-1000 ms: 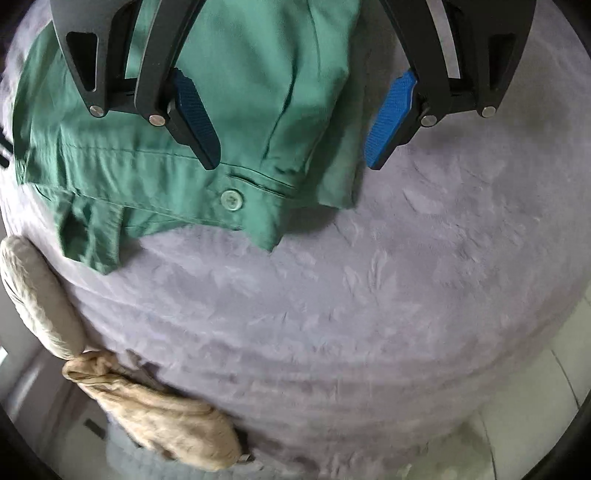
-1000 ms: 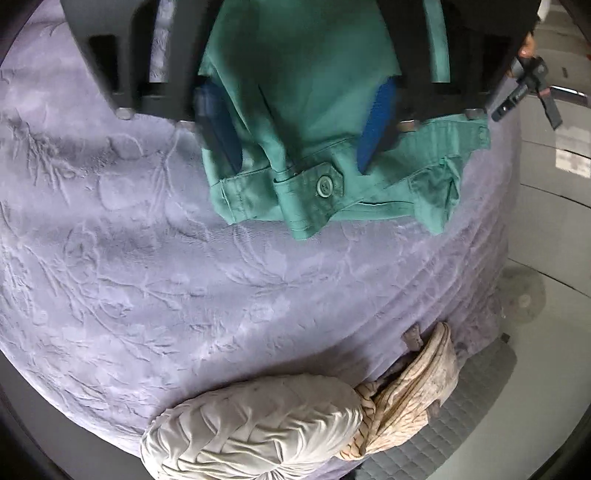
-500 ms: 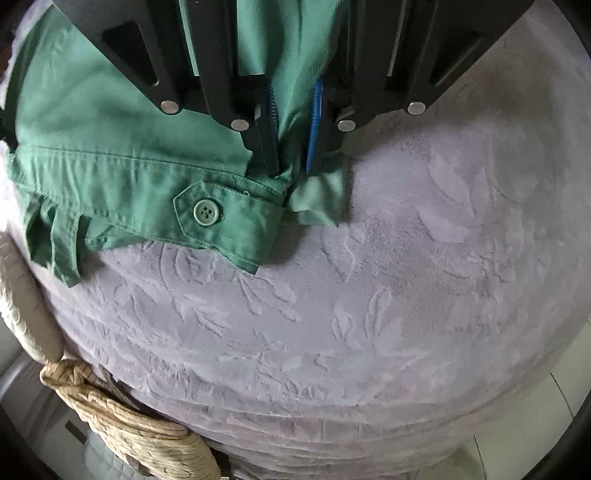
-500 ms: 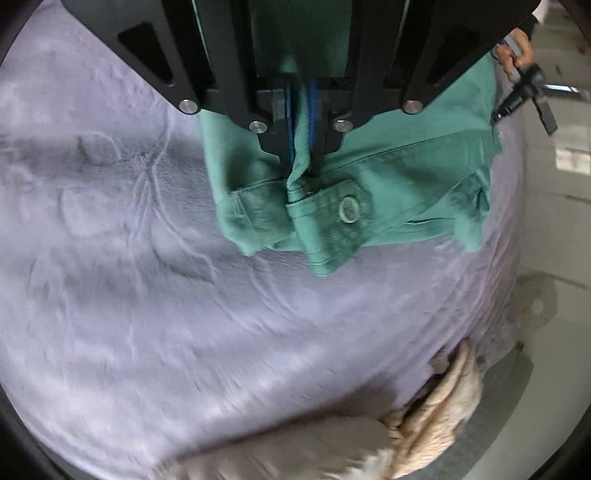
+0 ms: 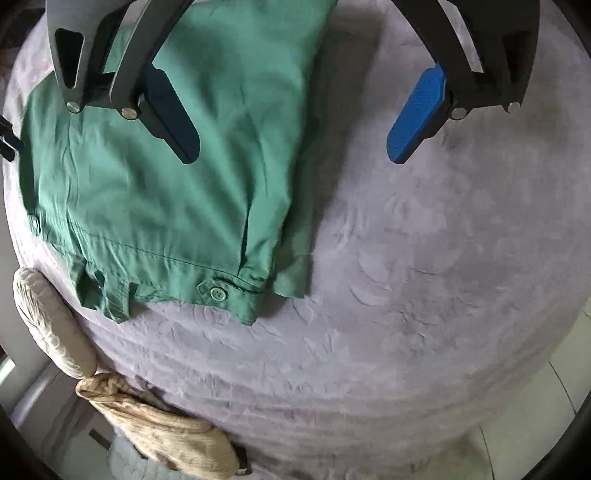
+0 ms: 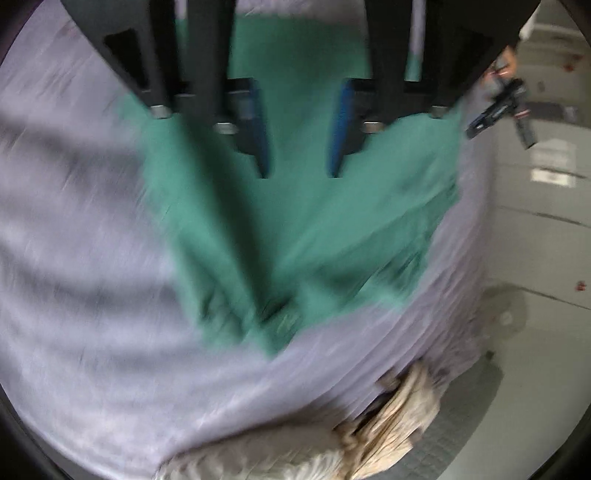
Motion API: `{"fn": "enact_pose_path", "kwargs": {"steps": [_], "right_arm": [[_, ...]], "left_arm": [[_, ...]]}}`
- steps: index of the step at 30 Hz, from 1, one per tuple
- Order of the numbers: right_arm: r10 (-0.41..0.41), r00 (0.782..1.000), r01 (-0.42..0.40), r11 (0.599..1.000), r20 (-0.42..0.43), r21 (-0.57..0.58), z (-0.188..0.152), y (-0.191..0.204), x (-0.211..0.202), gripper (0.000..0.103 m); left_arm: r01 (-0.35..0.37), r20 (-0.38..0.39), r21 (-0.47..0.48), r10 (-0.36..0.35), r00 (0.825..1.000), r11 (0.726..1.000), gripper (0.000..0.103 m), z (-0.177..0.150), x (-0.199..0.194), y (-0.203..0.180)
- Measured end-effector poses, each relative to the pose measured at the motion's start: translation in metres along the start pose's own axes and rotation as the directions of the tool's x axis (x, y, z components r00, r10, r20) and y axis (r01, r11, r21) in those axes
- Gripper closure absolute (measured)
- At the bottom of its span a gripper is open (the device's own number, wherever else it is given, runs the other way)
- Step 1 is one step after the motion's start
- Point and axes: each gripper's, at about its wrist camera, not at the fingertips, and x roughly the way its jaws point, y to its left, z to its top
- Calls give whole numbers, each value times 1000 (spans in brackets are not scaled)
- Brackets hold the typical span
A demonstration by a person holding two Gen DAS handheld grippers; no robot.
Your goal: Fold large clothes
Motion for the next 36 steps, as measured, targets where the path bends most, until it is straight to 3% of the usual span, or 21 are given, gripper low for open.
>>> {"fn": "enact_pose_path", "kwargs": {"steps": [3, 6, 8, 10, 11, 14, 15, 16, 17, 20, 26, 31, 33, 36], "right_arm": [[105, 991, -104, 994, -79, 17, -39, 19, 17, 42], [219, 959, -210, 975, -181, 67, -82, 41, 46, 42], [283, 926, -260, 958, -249, 123, -110, 54, 72, 42], [303, 910, -260, 948, -281, 181, -131, 63, 100, 40], [311, 909, -257, 942, -277, 214, -138, 64, 110, 40], [329, 922, -254, 912, -204, 323, -147, 59, 128, 41], [325, 929, -250, 903, -175, 349, -146, 58, 128, 55], [315, 936, -241, 897, -155, 371, -144, 56, 128, 70], [315, 937, -239, 894, -152, 379, -143, 57, 128, 81], [284, 945, -227, 927, -163, 297, -142, 66, 118, 86], [190, 954, -126, 955, -230, 268, -145, 51, 132, 88], [181, 932, -127, 975, -315, 184, -138, 58, 113, 87], [158, 940, -126, 985, -303, 122, -134, 59, 90, 87], [108, 976, -99, 993, -190, 59, -118, 49, 44, 87]], "left_arm": [[3, -24, -3, -3, 1000, 1000, 2, -14, 1, 1], [39, -72, 16, -38, 997, 999, 2, -29, 10, 2], [63, -93, 11, -62, 994, 998, 8, -39, 12, 4], [88, -136, -5, -87, 987, 996, 27, -46, 20, 7], [97, -158, -16, -98, 983, 995, 31, -49, 24, 9], [133, -159, -26, -135, 978, 991, 61, -54, 25, 11], [135, -156, -15, -136, 978, 991, 82, -55, 23, 11], [151, -150, -8, -150, 977, 989, 85, -57, 19, 12], [164, -132, 1, -163, 978, 986, 86, -59, 13, 13], [181, -116, 36, -176, 978, 983, 87, -71, 4, 15], [163, -156, -7, -162, 974, 987, 87, -102, 24, 32], [100, -151, -3, -100, 984, 995, 87, -109, -2, 41], [91, -133, -12, -92, 987, 996, 87, -108, -15, 44], [92, -80, -29, -94, 992, 995, 87, -98, -32, 37]]}}
